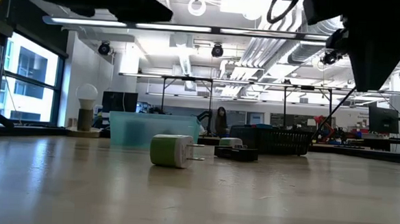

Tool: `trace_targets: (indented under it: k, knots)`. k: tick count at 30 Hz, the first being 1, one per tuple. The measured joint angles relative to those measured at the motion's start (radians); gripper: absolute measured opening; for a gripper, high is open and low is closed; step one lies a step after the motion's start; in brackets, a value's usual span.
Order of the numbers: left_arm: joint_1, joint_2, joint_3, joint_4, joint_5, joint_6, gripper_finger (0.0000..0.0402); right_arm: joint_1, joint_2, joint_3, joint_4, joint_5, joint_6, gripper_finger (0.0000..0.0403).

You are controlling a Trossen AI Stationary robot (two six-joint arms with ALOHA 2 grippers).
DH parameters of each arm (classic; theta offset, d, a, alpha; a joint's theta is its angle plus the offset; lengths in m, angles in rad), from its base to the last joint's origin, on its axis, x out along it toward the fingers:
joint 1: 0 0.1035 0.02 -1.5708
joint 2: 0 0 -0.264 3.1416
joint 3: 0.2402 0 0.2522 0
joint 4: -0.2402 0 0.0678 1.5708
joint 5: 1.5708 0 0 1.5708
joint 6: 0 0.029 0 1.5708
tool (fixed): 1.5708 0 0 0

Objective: Pick & Place Office items
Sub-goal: Put the bottom green charger adapter into the green bin

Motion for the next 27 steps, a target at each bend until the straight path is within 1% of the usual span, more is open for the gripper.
trace_targets:
  k: [5, 8, 11, 13, 15, 17, 22, 27]
  knots:
    - [0.001, 0.117, 0.055, 0.007, -0.002, -0.009, 0.0275, 0.040, 0.000, 0.000, 0.010, -0.016, 0.077, 0.0097]
    - [0.001, 0.174, 0.114, -0.010, -0.003, 0.004, 0.0273, 0.068, 0.000, 0.000, 0.028, -0.019, 0.105, 0.0097]
    - [-0.007, 0.216, 0.197, -0.128, -0.008, -0.004, 0.0273, 0.098, 0.000, 0.000, 0.046, -0.020, 0.129, 0.0097]
    - [-0.008, 0.236, 0.257, -0.253, -0.022, -0.049, 0.0273, 0.115, 0.000, 0.000, 0.059, -0.022, 0.152, 0.0097]
    - [-0.008, 0.269, 0.320, -0.351, -0.009, -0.096, 0.0273, 0.139, 0.000, 0.000, 0.071, -0.021, 0.185, 0.0097]
    - [-0.007, 0.294, 0.359, -0.448, -0.009, -0.120, 0.0273, 0.161, 0.001, -0.001, 0.085, -0.021, 0.218, 0.0097]
    - [-0.002, 0.334, 0.412, -0.462, 0.004, -0.157, 0.0273, 0.233, 0.003, -0.001, 0.137, -0.015, 0.299, 0.0097]
    - [-0.002, 0.366, 0.425, -0.461, 0.000, -0.170, 0.0273, 0.305, 0.012, -0.002, 0.194, -0.014, 0.363, 0.0097]
